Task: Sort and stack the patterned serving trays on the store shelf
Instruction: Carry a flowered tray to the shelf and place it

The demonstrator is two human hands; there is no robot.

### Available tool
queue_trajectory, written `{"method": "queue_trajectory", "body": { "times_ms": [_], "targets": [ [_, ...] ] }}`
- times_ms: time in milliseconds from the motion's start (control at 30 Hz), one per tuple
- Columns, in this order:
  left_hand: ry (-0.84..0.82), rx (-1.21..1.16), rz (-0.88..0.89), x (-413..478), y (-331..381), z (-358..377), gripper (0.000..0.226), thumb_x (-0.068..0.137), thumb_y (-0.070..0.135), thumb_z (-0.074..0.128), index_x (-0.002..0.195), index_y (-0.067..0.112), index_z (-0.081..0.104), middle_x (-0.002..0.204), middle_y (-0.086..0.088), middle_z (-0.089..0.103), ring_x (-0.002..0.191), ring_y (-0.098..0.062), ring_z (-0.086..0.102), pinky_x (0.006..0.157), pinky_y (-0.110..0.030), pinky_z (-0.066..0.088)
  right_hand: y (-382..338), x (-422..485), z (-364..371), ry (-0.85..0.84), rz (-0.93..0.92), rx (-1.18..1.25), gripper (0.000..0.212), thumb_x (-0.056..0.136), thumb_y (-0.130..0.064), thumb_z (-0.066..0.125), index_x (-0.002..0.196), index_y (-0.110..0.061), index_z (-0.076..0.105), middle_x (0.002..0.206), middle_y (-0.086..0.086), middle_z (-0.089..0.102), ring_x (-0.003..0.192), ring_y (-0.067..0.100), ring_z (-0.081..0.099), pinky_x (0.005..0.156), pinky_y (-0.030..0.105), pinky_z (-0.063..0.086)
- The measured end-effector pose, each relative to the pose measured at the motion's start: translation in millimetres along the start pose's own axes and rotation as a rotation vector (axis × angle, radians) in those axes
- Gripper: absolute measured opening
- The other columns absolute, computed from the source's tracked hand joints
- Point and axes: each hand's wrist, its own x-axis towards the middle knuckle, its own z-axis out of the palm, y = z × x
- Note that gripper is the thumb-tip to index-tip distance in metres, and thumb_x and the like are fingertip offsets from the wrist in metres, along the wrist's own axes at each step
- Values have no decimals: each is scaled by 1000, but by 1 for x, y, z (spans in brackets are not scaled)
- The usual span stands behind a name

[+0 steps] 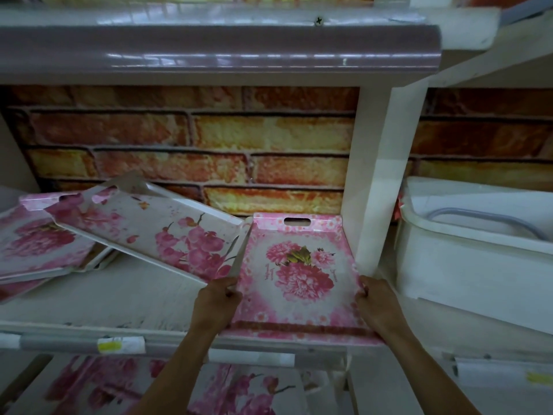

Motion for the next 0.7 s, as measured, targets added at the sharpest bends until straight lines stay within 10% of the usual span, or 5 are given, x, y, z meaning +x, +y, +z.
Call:
{"method": "queue_trajectory", "body": {
  "times_ms": [533,700],
  "targets": [
    [6,63,-26,3,-1,0,35,89,26,53,119,39,64,106,-1,72,91,-24,68,85,-33,52,-12,18,-1,25,-6,-8,21,90,-7,49,102,-12,65,98,3,65,79,17,62,78,29,56],
    [-19,21,-31,5,-1,2,39,83,13,56,113,33,70,82,-4,72,80,-22,68,75,-31,52,-13,20,-3,26,15,15,22,91,-3,47,101,-9,66,90,3,66,62,9,62,47,5,41]
  ]
}}
